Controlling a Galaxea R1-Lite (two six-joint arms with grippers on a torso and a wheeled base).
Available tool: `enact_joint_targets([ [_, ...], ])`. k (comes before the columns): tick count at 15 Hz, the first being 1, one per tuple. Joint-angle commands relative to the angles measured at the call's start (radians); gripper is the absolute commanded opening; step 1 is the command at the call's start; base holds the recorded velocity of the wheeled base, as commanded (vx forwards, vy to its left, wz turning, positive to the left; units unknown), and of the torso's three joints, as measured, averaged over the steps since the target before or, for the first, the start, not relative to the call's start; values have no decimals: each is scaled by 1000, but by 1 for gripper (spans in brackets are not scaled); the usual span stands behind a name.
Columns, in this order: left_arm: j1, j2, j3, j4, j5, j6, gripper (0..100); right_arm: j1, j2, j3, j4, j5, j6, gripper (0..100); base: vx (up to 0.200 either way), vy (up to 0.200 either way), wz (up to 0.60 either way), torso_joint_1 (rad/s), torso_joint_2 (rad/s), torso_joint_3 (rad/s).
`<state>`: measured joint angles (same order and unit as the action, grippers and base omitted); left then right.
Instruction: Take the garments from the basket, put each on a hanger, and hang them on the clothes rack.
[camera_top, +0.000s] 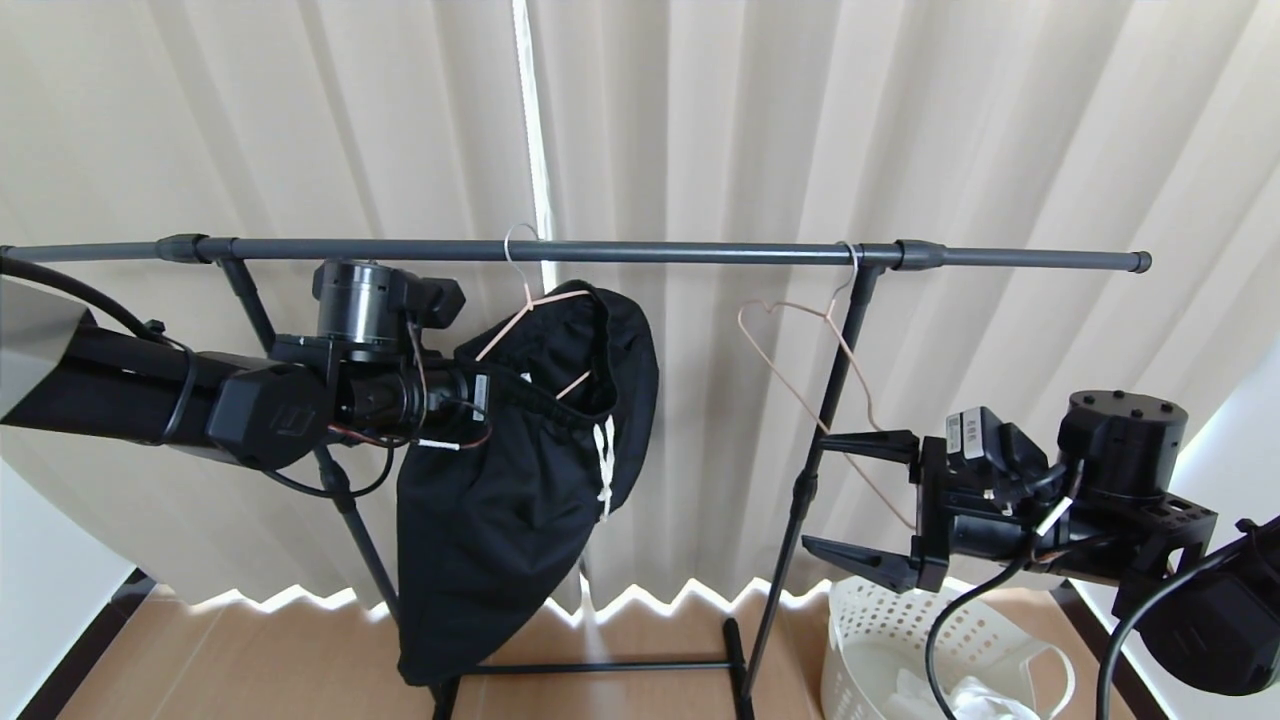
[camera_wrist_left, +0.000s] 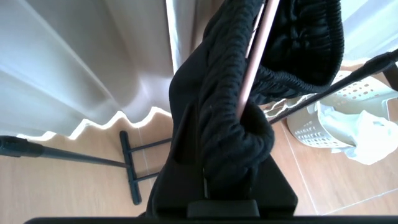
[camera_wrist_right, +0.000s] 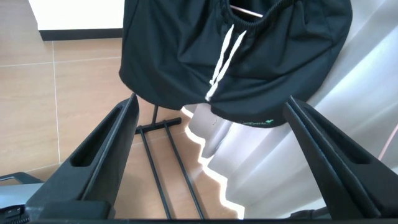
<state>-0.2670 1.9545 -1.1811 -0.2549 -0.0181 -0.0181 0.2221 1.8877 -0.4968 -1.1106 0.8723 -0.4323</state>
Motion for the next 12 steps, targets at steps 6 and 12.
enact_joint_targets([
  [6, 0, 38, 9, -37, 1, 1, 0, 0, 8, 0, -3, 0, 0, 100, 0, 0, 0, 0, 0, 0],
  [12, 0, 38, 9, -43, 17, 1, 100, 2, 8, 0, -1, 0, 0, 100, 0, 0, 0, 0, 0, 0],
])
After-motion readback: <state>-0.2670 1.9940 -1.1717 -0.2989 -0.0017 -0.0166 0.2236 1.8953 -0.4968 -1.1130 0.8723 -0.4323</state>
